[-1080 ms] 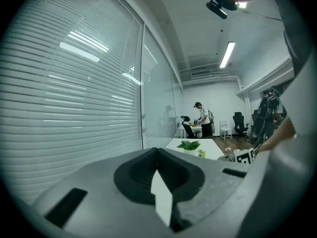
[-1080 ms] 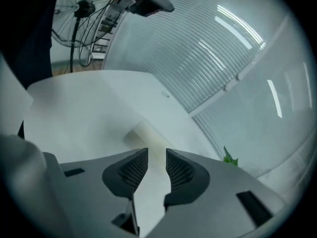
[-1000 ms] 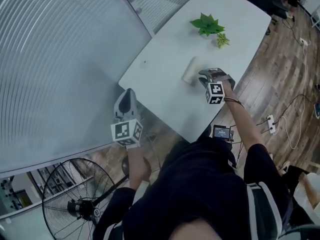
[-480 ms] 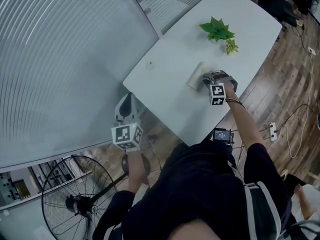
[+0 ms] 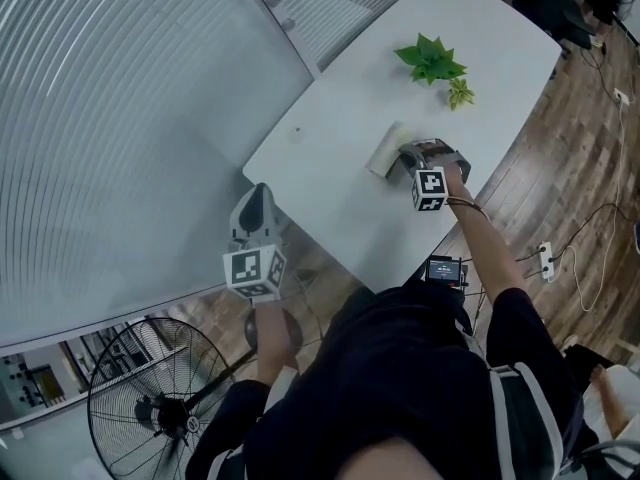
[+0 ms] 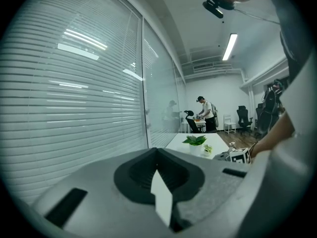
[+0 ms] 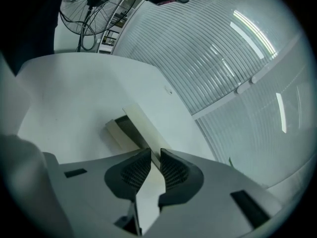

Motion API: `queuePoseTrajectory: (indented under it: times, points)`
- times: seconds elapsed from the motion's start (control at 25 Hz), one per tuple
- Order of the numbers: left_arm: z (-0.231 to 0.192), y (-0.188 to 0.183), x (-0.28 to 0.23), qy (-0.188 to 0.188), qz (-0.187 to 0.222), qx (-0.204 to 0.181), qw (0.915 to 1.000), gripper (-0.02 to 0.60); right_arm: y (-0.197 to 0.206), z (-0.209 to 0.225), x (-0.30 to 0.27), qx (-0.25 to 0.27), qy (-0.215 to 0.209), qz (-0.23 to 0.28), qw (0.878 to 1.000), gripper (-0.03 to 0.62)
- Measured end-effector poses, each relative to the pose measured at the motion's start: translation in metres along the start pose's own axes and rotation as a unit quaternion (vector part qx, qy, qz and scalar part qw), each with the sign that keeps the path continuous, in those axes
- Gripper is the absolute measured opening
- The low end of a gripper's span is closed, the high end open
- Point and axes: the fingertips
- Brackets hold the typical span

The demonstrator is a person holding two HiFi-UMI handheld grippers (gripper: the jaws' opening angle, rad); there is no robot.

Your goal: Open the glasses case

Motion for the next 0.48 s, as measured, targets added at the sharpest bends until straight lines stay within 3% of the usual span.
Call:
queuePoseTrajectory:
  times: [0.48]
  points:
    - [-0.01,0.006,-0.004,-0.006,-0.011,-0.003,0.9999,-0.002,-0.045,0.046,-0.04,-0.122,0.032,0.048,0.991,0.09]
Point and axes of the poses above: the fingertips, and each gripper's own axes: x backward along the fingers, z to its right, y out of its underside, and after that the axes turned 2 degrees about y, right-handed
